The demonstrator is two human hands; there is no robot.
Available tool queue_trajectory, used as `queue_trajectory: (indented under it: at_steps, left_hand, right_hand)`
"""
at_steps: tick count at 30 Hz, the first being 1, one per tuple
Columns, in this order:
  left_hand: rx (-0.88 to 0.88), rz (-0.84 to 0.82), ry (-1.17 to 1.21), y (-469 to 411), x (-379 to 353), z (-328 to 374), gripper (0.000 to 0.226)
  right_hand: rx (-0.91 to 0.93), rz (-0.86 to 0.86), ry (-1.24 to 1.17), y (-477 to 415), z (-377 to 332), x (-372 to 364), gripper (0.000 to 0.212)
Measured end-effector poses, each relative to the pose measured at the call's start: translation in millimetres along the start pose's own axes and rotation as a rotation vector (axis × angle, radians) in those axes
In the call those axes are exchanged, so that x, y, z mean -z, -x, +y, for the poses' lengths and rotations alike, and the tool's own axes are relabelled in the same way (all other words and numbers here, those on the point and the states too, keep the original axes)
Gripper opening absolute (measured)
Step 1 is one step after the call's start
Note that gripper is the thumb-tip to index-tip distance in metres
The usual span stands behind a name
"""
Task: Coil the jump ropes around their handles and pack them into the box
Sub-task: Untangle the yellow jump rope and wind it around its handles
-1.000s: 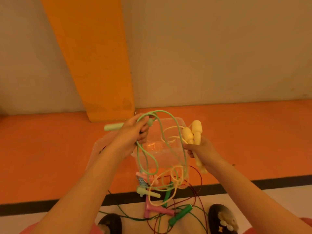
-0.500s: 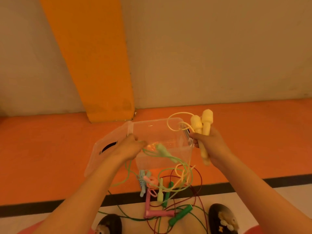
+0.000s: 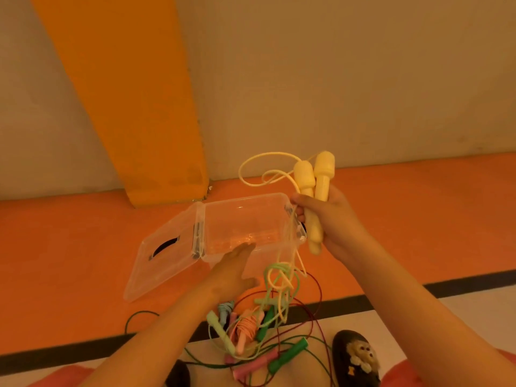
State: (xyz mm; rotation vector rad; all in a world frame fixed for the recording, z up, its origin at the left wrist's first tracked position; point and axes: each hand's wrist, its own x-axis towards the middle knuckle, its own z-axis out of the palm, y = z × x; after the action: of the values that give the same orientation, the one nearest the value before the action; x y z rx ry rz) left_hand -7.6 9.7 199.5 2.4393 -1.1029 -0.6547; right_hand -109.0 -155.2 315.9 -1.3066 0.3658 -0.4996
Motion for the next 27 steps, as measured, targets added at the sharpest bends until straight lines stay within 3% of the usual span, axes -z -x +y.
queue_trajectory:
  at_steps: [4, 8, 12, 16, 23, 25, 27]
  left_hand:
    - [-0.107, -0.052, 0.052, -9, -17, 12, 0.084]
    - [-0.048, -0.074, 0.141, -13, -25, 22, 0.028]
    - [-0.036, -0.037, 0.1, -16, -9, 31, 0.043]
    - [-0.023, -0.028, 0.221, -15, 8, 35, 0.013]
    - [-0.197, 0.199, 0.525, -8, 31, 42, 0.011]
    - [-0.19, 0.286, 0.413, -7, 36, 39, 0.01]
    - [-0.126, 0.335, 0.104, -6, 41, 29, 0.005]
  right_hand:
    - [0.014, -0.038, -0.067, 1, -7, 0, 0.019]
    - [0.049, -0.042, -0.054, 2, -11, 2, 0.019]
    - [0.079, -0.02, 0.047, 2, -11, 8, 0.019]
    - [0.06, 0.015, 0.104, 0, -6, 14, 0.026]
    - [0.041, 0.019, 0.136, 0, 0, 15, 0.021]
    - [0.037, 0.036, 0.171, 0, 3, 13, 0.022]
    - [0.041, 0.059, 0.202, -1, 4, 13, 0.023]
